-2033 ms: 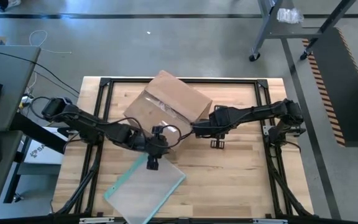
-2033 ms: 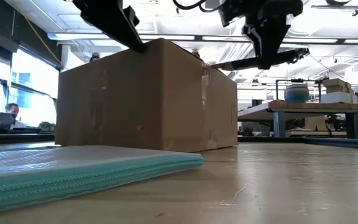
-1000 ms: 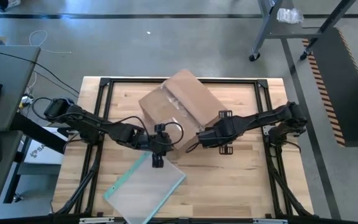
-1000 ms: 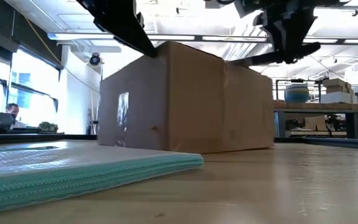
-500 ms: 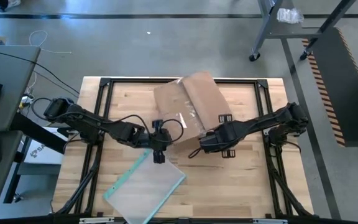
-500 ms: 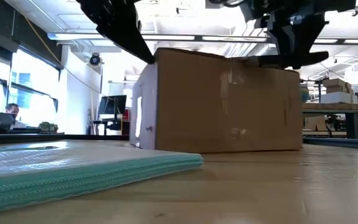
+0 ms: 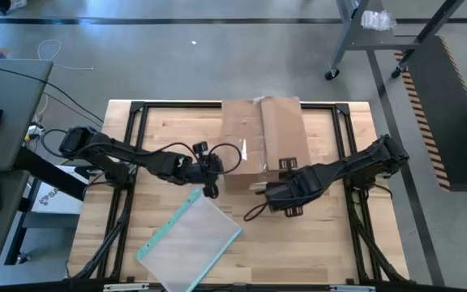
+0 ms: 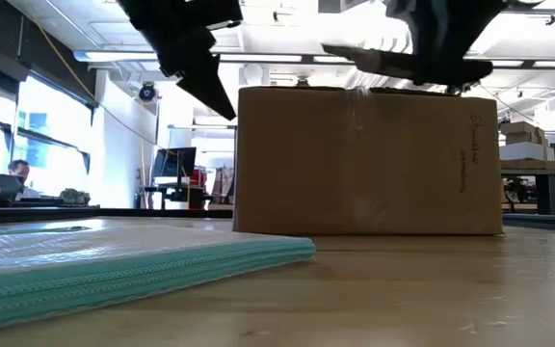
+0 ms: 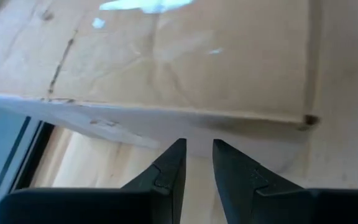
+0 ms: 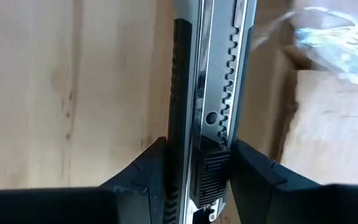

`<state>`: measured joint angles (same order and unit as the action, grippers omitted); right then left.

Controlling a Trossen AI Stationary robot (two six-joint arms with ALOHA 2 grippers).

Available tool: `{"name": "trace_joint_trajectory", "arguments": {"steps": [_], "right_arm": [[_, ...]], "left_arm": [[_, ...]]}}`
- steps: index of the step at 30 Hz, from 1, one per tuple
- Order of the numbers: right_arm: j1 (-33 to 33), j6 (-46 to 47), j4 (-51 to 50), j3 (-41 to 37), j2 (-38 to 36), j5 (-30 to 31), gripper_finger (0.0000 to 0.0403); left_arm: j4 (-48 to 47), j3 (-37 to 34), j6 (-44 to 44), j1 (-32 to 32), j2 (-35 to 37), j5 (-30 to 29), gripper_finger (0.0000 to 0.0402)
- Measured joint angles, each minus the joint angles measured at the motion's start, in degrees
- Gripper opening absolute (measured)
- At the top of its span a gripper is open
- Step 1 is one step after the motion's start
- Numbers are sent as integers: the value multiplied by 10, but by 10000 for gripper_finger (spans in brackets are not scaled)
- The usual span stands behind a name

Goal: Unpack boxes
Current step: Open the cardboard box using the black cutter

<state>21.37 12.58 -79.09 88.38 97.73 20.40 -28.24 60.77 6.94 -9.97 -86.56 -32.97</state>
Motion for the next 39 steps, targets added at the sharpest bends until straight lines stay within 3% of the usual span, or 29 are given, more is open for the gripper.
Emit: {"name": "trace_joint_trajectory", "arguments": {"steps": [7,13,20,26,32,39], "right_arm": [[17,168,-111,10,1,-8,117],[28,278,-110,12,-1,-67,117],[14,340,-109,-1,4,-72,117],[-8,379,-108,-2,4,-89,117],[-19,411,-108,-2,4,-131,117],[-14,416,-109,-2,18,-161,117]], "left_arm": [[-6,0,0,-19,11,10,62],[-5,0,0,-50,45,18,62],[-27,0,14,-59,59,74,62],[-79,-1,17,-33,53,40,62],[-67,-1,-26,-22,45,56,62],[87,-73,-53,-20,40,125,62]]}}
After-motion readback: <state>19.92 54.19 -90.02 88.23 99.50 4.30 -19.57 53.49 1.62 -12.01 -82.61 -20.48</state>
